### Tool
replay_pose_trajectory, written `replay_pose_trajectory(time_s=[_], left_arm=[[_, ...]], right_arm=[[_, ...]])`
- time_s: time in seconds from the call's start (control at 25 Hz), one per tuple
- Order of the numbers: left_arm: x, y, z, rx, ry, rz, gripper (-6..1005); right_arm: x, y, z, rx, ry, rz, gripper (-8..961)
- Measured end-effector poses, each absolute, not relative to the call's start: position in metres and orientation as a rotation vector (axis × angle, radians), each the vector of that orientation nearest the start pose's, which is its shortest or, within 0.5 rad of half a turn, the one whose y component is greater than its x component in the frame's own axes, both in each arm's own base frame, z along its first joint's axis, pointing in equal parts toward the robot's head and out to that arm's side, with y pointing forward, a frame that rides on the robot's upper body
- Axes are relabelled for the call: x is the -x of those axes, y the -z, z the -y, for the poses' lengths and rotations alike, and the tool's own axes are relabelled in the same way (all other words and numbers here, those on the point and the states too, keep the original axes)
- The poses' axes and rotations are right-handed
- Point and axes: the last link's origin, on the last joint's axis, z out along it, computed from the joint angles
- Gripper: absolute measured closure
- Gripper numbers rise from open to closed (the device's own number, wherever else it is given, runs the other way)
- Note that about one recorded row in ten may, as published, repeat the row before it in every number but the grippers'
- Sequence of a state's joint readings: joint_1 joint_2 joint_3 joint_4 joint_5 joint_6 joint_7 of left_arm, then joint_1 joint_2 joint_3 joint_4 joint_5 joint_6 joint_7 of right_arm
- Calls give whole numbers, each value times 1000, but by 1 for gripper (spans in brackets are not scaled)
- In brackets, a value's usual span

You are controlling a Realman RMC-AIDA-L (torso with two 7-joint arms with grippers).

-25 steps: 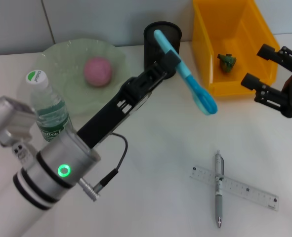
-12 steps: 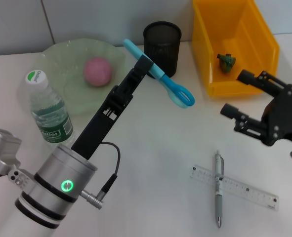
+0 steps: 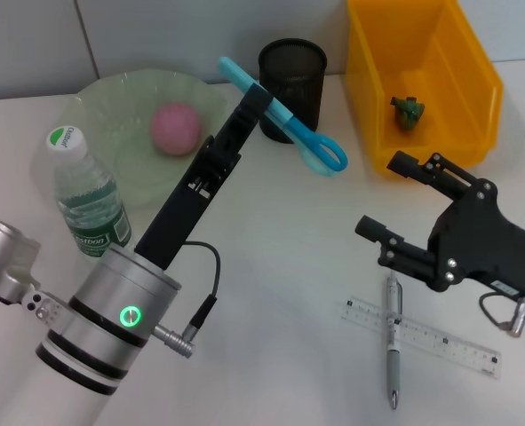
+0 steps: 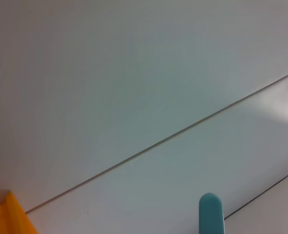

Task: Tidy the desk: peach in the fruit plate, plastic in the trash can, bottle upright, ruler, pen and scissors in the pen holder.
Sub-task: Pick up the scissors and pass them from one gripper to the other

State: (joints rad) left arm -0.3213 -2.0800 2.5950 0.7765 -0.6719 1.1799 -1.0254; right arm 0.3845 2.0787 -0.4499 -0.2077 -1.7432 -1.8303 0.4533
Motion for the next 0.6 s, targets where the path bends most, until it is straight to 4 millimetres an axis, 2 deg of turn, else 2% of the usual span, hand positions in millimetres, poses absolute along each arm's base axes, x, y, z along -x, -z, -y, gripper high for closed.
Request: replay_pose_trajectory(time_s=[0.28, 0.6], left_arm=[[157, 96, -272, 1777, 1848, 1444, 765], [153, 94, -272, 1768, 1875, 1442, 764]], right_arm=[[-273, 26, -245, 2125, -1128, 72, 298], [-263, 28, -255, 2073, -1141, 92, 300]])
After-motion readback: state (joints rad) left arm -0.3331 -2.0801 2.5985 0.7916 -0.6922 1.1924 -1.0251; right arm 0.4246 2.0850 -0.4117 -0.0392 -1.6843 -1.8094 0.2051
